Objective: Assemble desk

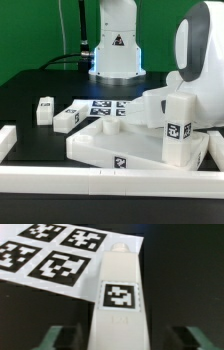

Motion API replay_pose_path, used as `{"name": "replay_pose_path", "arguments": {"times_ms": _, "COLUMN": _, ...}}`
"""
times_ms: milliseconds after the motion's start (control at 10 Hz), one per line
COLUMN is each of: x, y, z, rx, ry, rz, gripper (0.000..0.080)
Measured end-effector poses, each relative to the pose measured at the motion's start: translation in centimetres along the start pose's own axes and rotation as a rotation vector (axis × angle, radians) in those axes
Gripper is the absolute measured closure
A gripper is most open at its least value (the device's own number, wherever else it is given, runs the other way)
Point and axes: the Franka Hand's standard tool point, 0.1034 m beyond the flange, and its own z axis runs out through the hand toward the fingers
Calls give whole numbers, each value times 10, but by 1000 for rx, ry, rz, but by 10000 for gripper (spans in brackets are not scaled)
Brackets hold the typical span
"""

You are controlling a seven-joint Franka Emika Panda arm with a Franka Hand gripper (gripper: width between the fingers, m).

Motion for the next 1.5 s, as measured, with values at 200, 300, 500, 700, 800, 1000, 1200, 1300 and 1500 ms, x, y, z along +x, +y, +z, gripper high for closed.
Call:
{"name": "replay_pose_path", "arguments": {"times_ms": 200, "x": 0, "y": 0, "z": 0, "rx": 0, "ry": 0, "rz": 0, "gripper": 512}}
{"name": "replay_pose_path", "arguments": {"times_ms": 300, "x": 0, "y": 0, "z": 0, "rx": 1, "ry": 0, "rz": 0, "gripper": 512}}
{"name": "replay_pose_path", "arguments": {"times_ms": 500, "x": -3, "y": 3, "z": -4, "rx": 8, "ry": 6, "rz": 0, "gripper": 512}}
{"name": "replay_pose_path", "arguments": {"times_ms": 700, "x": -20, "y": 6, "z": -16, "rx": 23, "ry": -5, "rz": 1, "gripper": 512}}
{"name": "replay_pose_path", "arguments": {"times_ms": 800, "x": -29, "y": 10, "z": -22, "rx": 35, "ry": -4, "rz": 3, "gripper": 512}}
{"name": "replay_pose_path", "arguments": {"times_ms": 1000, "x": -47, "y": 20, "z": -35, "rx": 60, "ry": -5, "rz": -15, "gripper": 512}}
{"name": "replay_pose_path", "arguments": {"times_ms": 1200, "x": -49, "y": 30, "z": -51, "rx": 74, "ry": 36, "rz": -10, "gripper": 511}}
{"name": "replay_pose_path", "arguments": {"times_ms": 1300, "x": -46, "y": 29, "z": -50, "rx": 70, "ry": 59, "rz": -11, "gripper": 511}}
{"name": "replay_pose_path", "arguments": {"times_ms": 1500, "x": -44, "y": 30, "z": -51, "rx": 69, "ry": 70, "rz": -10, "gripper": 511}}
